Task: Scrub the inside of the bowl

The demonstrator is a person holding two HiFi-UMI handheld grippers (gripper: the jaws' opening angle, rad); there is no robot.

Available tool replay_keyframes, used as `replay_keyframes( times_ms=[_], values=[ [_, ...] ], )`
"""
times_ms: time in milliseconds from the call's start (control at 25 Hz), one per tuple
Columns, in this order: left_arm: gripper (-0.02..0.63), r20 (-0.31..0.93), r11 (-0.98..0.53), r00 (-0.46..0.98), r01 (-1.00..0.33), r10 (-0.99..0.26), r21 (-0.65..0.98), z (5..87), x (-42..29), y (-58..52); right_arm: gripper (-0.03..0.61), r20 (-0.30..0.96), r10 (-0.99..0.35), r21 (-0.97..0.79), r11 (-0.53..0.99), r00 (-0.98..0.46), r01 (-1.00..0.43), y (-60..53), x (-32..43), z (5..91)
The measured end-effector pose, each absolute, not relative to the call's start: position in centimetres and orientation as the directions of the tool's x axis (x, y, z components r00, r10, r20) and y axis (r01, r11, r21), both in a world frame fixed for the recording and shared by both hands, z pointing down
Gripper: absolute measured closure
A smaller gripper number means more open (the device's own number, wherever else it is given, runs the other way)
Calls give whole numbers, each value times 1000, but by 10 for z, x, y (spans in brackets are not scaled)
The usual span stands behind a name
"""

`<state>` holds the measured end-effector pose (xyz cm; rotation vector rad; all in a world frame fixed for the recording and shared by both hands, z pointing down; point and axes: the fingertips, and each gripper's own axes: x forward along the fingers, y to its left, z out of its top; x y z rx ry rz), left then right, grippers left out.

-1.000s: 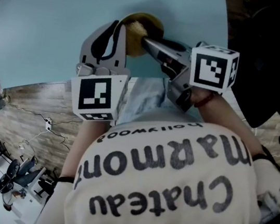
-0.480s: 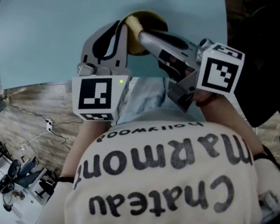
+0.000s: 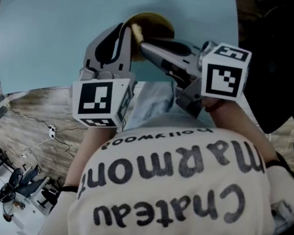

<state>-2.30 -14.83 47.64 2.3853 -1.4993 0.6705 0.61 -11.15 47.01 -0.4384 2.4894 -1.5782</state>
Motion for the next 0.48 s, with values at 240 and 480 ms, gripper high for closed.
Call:
replay_keyframes(
  times_ms=[240, 480],
  values=[
    [597, 510, -422, 352, -906, -785, -24, 479, -24, -149, 526, 9, -257, -885, 448, -966, -127, -101, 3, 466],
    [595, 508, -415, 345, -910, -789, -26, 479, -22, -152, 526, 47, -191, -870, 475, -980, -134, -92, 0, 474]
  ],
)
